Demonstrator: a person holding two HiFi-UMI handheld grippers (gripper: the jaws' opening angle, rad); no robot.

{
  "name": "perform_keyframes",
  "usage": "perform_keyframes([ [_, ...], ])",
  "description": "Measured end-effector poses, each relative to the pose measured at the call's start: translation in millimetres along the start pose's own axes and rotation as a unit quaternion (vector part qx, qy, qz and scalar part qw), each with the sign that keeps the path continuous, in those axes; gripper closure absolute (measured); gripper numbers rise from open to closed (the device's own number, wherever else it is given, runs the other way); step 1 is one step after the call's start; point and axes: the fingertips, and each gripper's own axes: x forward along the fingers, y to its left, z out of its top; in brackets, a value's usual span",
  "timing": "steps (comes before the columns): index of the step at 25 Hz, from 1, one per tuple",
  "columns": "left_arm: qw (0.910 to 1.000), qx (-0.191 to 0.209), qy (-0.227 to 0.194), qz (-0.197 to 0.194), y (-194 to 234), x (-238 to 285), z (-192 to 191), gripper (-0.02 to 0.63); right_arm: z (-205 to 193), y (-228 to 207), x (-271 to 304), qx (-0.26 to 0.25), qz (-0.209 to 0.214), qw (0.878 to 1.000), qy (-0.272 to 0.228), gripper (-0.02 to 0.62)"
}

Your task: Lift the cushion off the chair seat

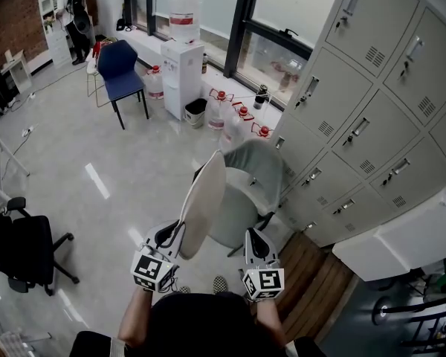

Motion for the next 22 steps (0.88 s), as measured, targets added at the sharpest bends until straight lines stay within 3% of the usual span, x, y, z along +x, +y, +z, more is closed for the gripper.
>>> perform_keyframes([
  [22, 1.0000, 0.001, 0.004, -0.002, 2.1, 8.2, -2.9, 0.569, -3.1, -0.4, 7.1, -0.004, 0.004, 1.000, 0.010, 0.565],
])
